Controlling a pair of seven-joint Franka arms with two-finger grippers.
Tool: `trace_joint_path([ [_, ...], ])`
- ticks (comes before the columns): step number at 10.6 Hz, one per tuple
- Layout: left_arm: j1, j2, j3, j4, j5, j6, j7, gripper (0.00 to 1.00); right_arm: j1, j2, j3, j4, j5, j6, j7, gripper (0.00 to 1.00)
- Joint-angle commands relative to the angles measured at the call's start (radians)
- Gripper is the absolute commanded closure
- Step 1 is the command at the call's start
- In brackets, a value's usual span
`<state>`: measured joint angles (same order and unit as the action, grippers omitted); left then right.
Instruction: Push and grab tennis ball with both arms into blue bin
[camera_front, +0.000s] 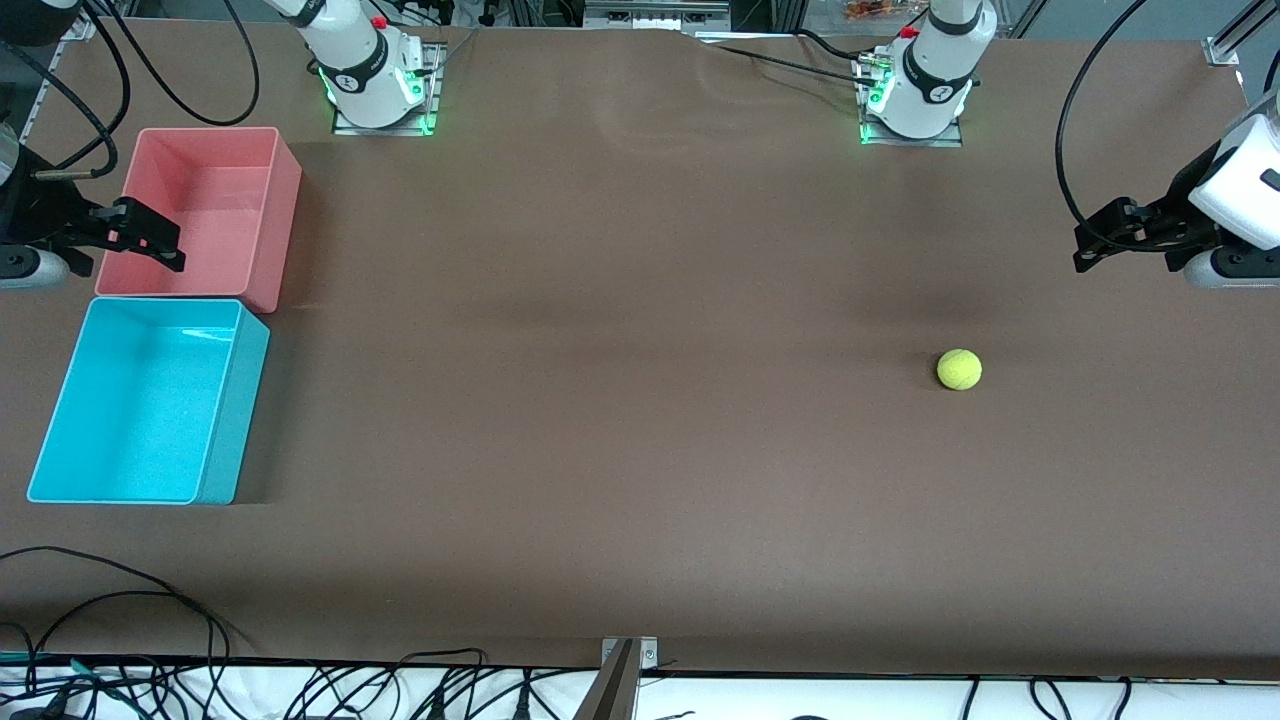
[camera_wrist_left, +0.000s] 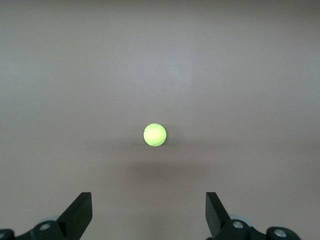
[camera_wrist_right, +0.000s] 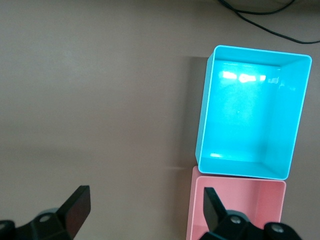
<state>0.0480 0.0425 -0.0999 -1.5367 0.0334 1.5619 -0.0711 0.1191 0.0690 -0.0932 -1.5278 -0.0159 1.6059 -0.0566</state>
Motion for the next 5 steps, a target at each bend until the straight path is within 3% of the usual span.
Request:
trace_joint_path([
  [1, 0.006, 0.016, -0.006, 0.04, 0.016, -0.028, -0.009, 0.0, -0.003, 0.006, 0.003, 0.015, -0.01, -0.014, -0.011, 0.0],
  [5, 0.007, 0.016, -0.006, 0.038, 0.02, -0.028, -0.007, 0.0, -0.003, 0.006, 0.003, 0.015, -0.009, -0.012, -0.011, 0.0],
])
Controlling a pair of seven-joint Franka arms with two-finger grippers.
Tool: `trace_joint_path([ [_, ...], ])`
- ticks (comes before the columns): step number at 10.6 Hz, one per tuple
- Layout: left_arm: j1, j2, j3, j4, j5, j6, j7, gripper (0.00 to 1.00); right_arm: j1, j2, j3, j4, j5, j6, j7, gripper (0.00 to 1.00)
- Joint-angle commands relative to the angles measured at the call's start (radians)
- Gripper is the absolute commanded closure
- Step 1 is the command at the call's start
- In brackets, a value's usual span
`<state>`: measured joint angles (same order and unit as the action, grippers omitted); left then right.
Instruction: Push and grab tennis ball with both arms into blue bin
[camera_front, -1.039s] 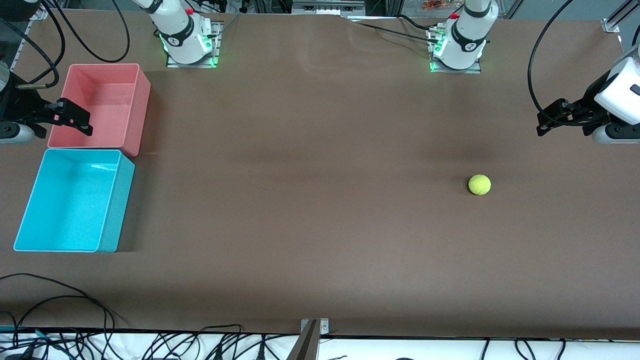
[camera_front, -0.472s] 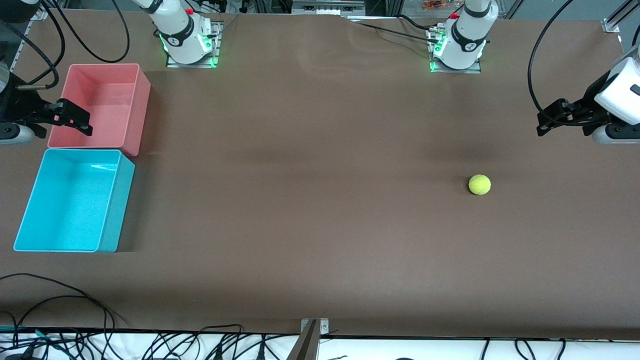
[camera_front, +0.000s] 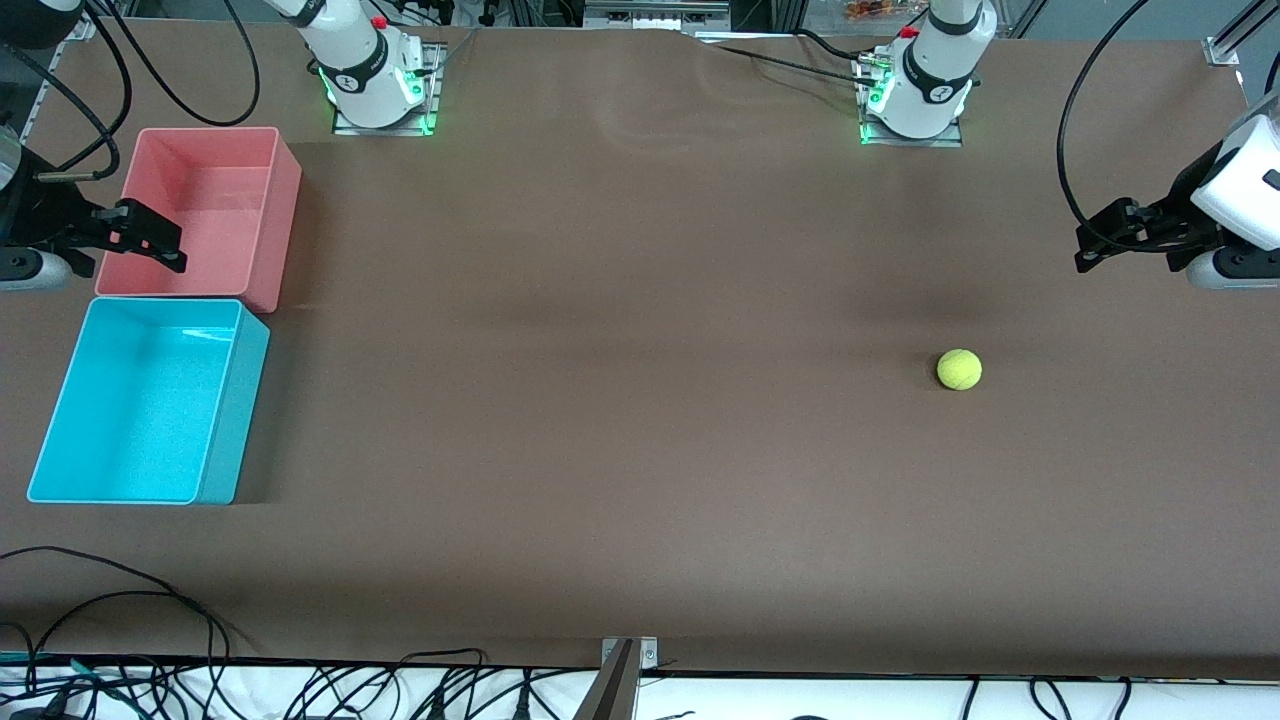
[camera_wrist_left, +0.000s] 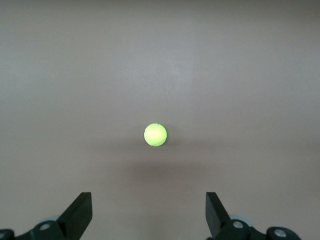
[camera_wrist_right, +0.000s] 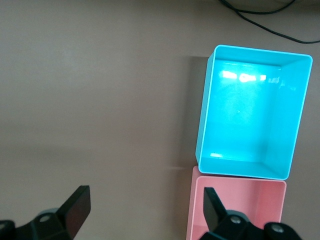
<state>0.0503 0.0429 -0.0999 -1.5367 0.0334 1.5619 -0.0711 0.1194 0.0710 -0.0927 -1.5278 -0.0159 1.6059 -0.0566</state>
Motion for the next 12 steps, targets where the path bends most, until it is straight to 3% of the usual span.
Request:
trace_joint_path([
  [1, 0.003, 0.015, -0.006, 0.038, 0.02, -0.028, -0.009, 0.0, -0.006, 0.004, -0.001, 0.015, -0.009, -0.011, -0.015, 0.0],
  [8, 0.022, 0.002, -0.008, 0.006, 0.01, -0.019, 0.004, 0.0, -0.009, 0.004, 0.001, 0.015, -0.004, -0.011, -0.023, 0.0],
  [12, 0.034, -0.04, -0.011, -0.077, 0.022, 0.03, -0.006, 0.0, -0.012, 0.004, -0.004, 0.017, -0.004, -0.008, -0.025, 0.0],
])
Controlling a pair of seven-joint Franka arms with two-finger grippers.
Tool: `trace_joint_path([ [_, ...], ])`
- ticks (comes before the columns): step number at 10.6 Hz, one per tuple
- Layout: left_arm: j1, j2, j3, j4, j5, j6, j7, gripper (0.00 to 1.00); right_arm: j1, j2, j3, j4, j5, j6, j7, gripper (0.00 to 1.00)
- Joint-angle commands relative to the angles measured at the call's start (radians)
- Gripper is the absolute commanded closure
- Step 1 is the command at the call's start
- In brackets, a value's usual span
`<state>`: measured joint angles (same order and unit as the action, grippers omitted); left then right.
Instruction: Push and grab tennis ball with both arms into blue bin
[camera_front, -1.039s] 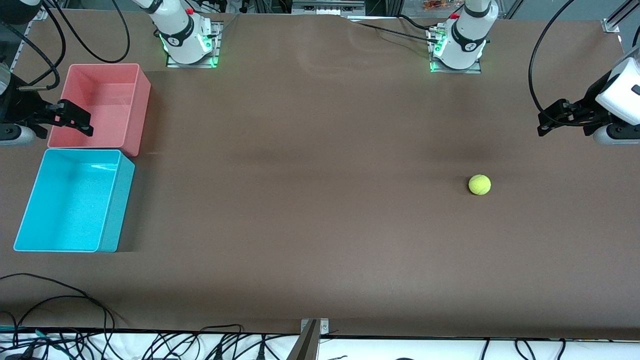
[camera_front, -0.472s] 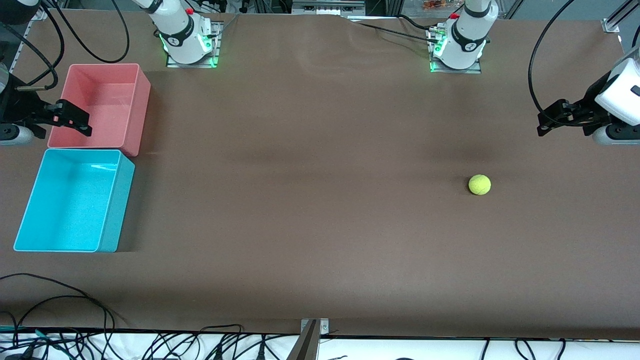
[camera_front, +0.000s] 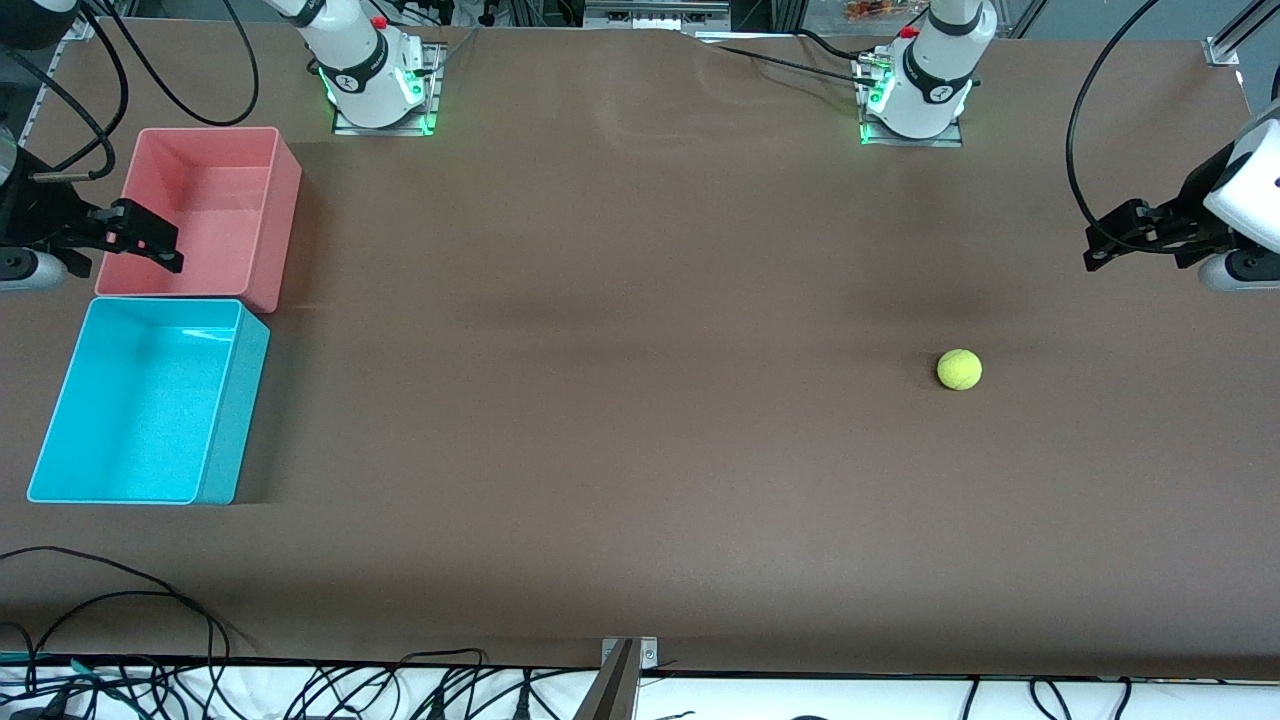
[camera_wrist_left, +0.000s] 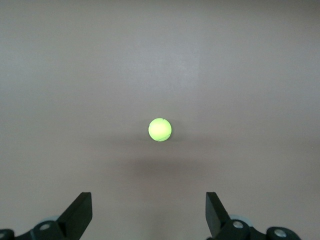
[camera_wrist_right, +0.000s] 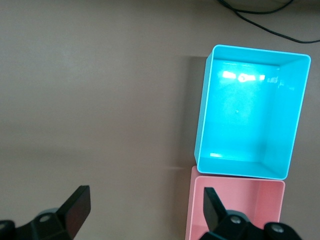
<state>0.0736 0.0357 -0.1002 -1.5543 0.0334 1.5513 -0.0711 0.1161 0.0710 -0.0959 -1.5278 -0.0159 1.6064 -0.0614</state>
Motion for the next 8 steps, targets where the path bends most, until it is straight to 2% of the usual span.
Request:
trace_joint_path([
  [1, 0.015, -0.033, -0.007, -0.091, 0.029, 0.088, -0.006, 0.0, -0.009, 0.004, -0.001, 0.017, -0.003, -0.006, -0.018, 0.0],
  [4, 0.017, -0.036, 0.011, -0.16, 0.04, 0.119, -0.007, 0.0, -0.007, 0.007, 0.002, 0.015, -0.003, -0.008, -0.018, 0.0],
  [8, 0.018, -0.033, 0.054, -0.292, 0.04, 0.291, -0.004, 0.0, -0.01, 0.012, -0.004, 0.014, -0.003, -0.009, -0.018, 0.0],
])
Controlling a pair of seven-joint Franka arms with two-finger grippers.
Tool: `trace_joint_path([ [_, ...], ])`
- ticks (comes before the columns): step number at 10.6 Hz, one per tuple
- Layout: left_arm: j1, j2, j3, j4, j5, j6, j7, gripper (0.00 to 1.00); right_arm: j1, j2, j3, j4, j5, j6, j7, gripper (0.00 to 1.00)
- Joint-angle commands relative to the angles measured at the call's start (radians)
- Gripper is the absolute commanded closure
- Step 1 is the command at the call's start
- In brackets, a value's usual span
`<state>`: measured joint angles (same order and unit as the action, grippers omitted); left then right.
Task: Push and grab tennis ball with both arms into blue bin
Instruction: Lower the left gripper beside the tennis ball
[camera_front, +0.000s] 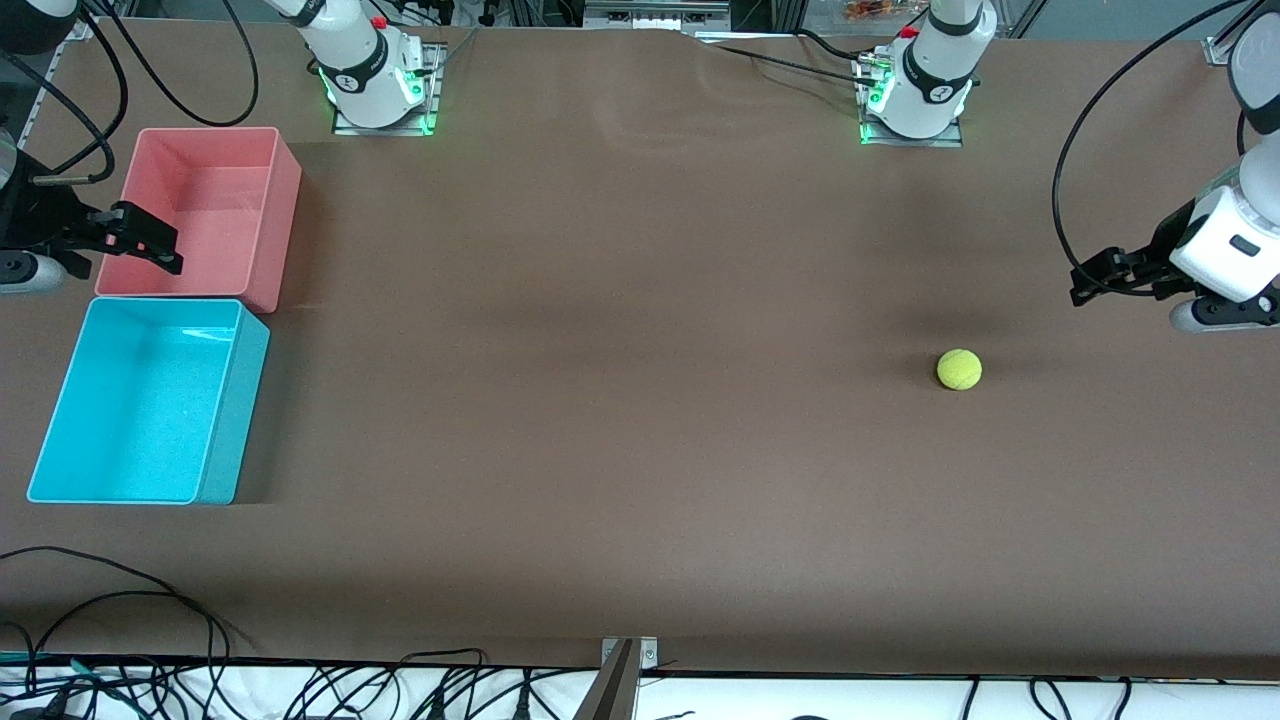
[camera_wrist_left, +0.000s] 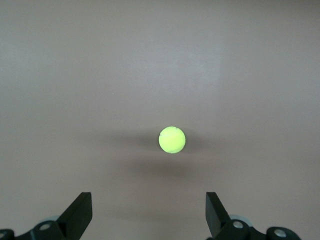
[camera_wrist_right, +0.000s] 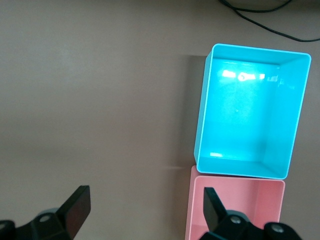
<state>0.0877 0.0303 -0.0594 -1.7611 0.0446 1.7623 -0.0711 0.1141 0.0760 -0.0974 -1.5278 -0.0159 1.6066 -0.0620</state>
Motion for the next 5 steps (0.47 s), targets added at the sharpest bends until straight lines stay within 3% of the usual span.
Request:
trace_joint_path([
  [1, 0.006, -0.026, 0.013, -0.109, 0.029, 0.12, -0.003, 0.0, -0.008, 0.007, -0.008, 0.014, -0.003, -0.01, -0.018, 0.0],
  [5, 0.006, -0.017, 0.015, -0.23, 0.018, 0.276, 0.001, 0.0, -0.005, 0.007, -0.005, 0.014, 0.005, -0.007, -0.018, 0.0],
])
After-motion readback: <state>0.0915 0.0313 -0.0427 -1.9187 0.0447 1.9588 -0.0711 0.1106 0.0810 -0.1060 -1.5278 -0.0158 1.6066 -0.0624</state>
